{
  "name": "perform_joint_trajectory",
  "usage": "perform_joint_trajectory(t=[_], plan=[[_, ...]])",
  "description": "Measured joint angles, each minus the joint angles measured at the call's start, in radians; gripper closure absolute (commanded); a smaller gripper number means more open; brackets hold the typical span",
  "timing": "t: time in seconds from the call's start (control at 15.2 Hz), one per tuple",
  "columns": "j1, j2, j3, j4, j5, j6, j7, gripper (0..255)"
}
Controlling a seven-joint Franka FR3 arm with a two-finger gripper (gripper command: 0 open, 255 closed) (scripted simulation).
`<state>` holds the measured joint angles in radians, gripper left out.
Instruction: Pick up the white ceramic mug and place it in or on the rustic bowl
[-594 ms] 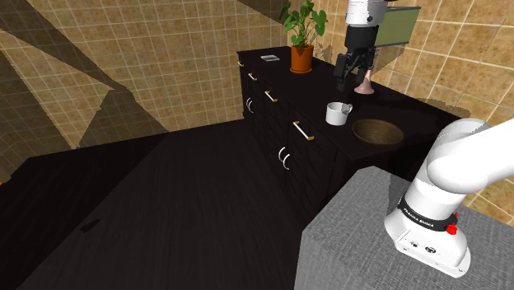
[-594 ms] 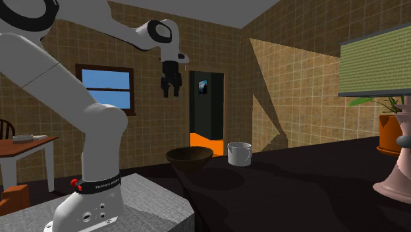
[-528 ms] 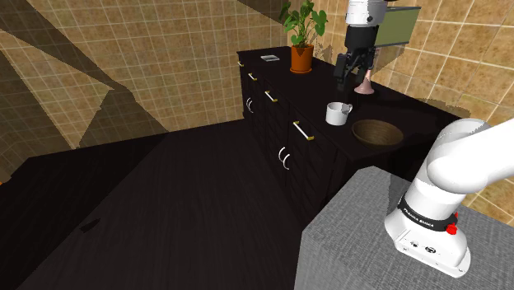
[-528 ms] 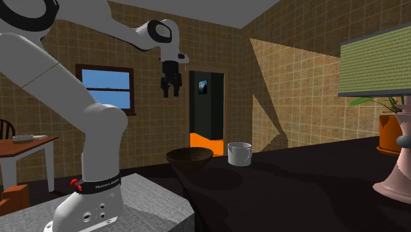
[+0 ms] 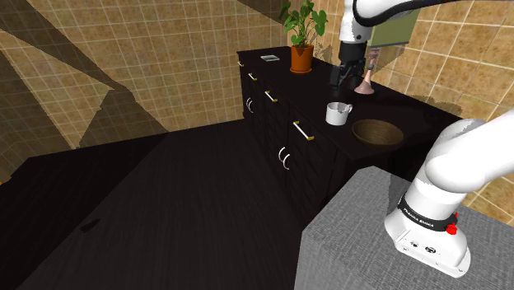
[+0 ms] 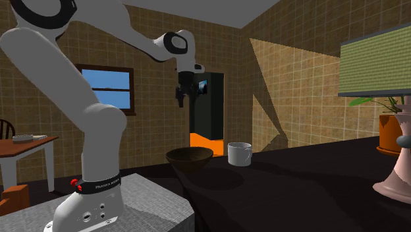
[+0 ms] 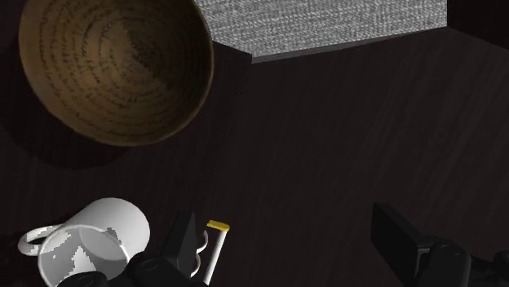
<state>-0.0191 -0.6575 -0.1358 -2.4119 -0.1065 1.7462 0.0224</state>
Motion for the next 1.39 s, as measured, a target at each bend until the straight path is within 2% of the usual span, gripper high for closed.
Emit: perform_joint_trajectory(t=[0.33, 0.66, 1.19, 1.39], plan=[[-0.02, 0.122, -0.072, -0.007, -0.035, 0.132, -0.074, 0], [-0.035, 0.291, -0.151, 0.041, -0.047, 0.258, -0.162, 0], [-0.054, 0.582, -0.248, 0.163, 0.011, 0.426, -0.317, 0], [-0.06, 0.634, -0.258, 0.186, 0.03, 0.452, -0.346, 0]])
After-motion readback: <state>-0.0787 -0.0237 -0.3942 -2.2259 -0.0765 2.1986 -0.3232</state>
